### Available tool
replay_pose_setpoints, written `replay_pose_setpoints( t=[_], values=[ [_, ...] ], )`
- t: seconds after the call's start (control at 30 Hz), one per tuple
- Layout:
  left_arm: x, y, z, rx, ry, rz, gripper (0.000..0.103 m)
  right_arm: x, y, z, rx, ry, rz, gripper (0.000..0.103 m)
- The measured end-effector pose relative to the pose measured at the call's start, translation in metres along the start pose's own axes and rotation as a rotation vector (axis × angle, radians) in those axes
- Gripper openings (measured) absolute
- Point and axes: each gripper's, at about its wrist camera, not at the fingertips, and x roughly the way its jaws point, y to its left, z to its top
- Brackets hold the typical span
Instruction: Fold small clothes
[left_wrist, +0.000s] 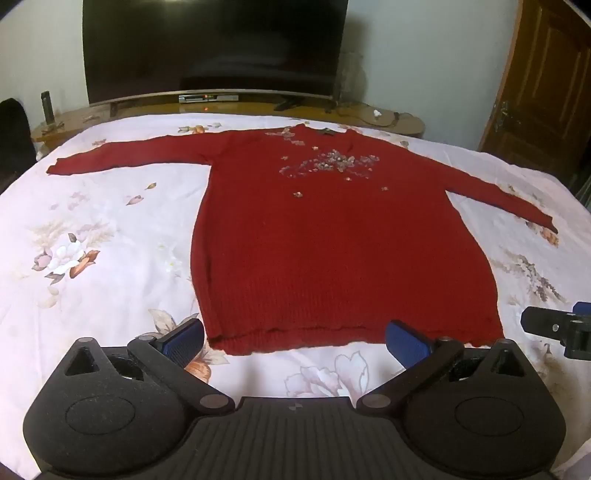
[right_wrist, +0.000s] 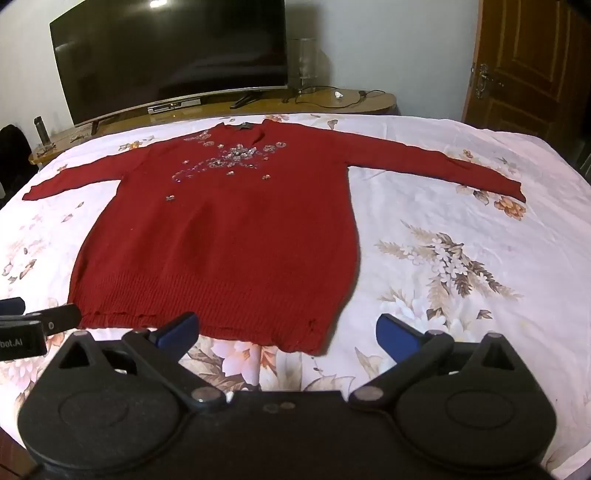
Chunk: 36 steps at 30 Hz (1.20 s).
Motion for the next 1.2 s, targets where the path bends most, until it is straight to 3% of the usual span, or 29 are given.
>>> replay_pose_setpoints(
  t=[1.2],
  values=[
    [-0.004,0.0031,0.0,0.012,-0.022,0.014,0.103,-0.0032,0.0059,0.0016,-0.007,-0.009,0.009,0.102]
  ],
)
